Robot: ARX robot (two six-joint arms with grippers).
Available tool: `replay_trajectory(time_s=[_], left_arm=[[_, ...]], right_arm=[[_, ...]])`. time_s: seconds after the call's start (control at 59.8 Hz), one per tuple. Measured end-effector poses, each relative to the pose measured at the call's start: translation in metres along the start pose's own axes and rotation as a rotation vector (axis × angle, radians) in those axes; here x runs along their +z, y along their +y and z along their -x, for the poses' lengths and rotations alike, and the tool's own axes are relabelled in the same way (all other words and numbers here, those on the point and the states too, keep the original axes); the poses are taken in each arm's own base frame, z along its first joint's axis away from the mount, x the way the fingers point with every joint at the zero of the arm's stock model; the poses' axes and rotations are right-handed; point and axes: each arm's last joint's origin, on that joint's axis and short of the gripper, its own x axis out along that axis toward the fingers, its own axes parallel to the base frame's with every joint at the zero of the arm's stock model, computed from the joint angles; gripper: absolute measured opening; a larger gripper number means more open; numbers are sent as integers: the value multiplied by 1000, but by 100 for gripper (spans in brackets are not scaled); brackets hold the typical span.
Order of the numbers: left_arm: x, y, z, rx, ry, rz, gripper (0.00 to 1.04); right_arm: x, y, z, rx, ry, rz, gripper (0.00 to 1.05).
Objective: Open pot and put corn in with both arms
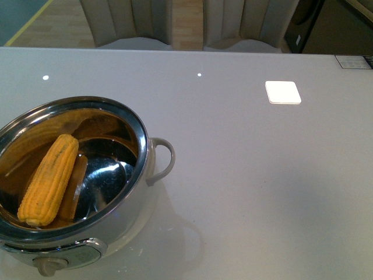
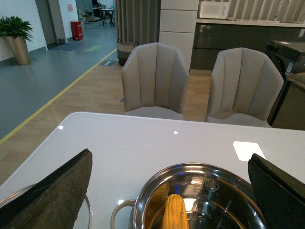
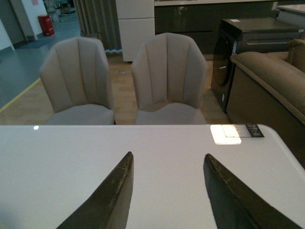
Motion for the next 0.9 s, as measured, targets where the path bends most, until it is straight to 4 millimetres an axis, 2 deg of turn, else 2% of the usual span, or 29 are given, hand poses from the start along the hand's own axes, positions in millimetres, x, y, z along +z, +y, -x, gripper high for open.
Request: replay_trajectory(time_s=[0.05, 0.452, 0.903], left_arm=[[0, 0, 0, 0, 0, 0, 98], [0, 0, 0, 0, 0, 0, 98], [0, 0, 0, 0, 0, -1, 98]], right_arm=[[-1, -3, 4, 1, -6, 1, 2], [-14, -25, 28, -9, -4, 5, 2], [-15, -25, 43, -5, -31, 5, 2]])
